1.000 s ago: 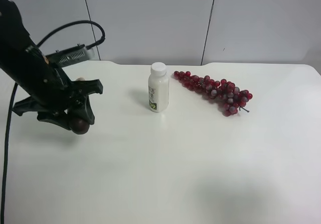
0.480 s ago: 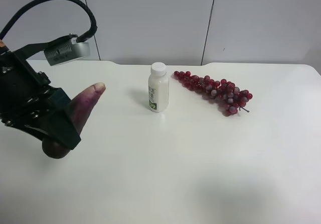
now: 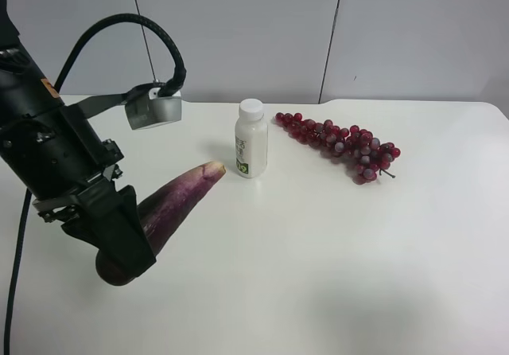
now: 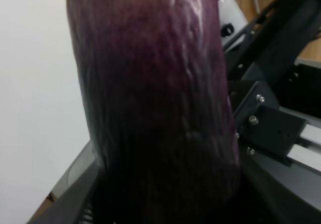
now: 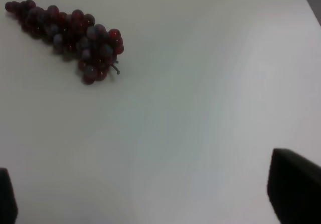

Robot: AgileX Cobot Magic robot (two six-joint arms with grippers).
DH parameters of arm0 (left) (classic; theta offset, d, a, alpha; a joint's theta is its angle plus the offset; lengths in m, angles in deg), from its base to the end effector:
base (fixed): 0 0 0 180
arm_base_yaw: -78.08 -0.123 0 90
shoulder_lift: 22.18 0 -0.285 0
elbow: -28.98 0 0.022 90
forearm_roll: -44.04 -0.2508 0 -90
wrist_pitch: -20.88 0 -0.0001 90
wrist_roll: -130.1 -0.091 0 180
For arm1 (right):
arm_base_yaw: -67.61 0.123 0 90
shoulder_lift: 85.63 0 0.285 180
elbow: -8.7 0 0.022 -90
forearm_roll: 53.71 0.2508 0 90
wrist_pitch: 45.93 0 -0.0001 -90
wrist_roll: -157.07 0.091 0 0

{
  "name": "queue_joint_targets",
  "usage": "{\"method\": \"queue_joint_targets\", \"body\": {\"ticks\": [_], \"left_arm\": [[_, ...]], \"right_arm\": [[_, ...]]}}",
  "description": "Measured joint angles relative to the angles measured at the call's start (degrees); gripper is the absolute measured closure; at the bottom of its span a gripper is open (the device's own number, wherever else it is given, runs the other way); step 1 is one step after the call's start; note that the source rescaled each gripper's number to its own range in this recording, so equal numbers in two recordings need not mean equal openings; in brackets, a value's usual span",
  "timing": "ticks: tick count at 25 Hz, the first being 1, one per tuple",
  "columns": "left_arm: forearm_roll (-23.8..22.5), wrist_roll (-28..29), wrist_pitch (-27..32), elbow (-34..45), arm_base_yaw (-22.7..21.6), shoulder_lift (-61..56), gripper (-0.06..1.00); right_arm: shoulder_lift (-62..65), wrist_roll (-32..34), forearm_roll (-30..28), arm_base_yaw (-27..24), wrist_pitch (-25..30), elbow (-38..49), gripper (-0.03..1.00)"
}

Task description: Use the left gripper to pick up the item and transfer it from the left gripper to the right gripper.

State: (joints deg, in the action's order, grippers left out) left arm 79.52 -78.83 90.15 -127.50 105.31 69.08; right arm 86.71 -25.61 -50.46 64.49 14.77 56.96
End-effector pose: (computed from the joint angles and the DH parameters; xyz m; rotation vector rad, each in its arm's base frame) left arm 0.1937 -0.1553 0.2464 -1.0611 -2.7610 0.8680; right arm -0.0056 0.0048 0.2790 0.0050 2.0341 0.0041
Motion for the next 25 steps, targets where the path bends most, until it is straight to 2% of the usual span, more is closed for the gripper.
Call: {"method": "queue_joint_targets", "body": {"ticks": [7,21,25], "left_arm": [[0.42,-4.62,0.0,-0.05,0.07,0.97,0.94],[0.42,-7.72,0.0,-0.05,0.07,0.97,0.94],[0.42,-7.91,0.0,-0.05,0.07,0.97,0.94]], "right_arm": [[0.0,0.0,0.0,0.0,0.0,0.0,-0.03],[0.0,0.0,0.0,0.0,0.0,0.0,-0.03],[-2.3,-2.53,2.82,0.0,0.0,-0.21,-0.03]]}}
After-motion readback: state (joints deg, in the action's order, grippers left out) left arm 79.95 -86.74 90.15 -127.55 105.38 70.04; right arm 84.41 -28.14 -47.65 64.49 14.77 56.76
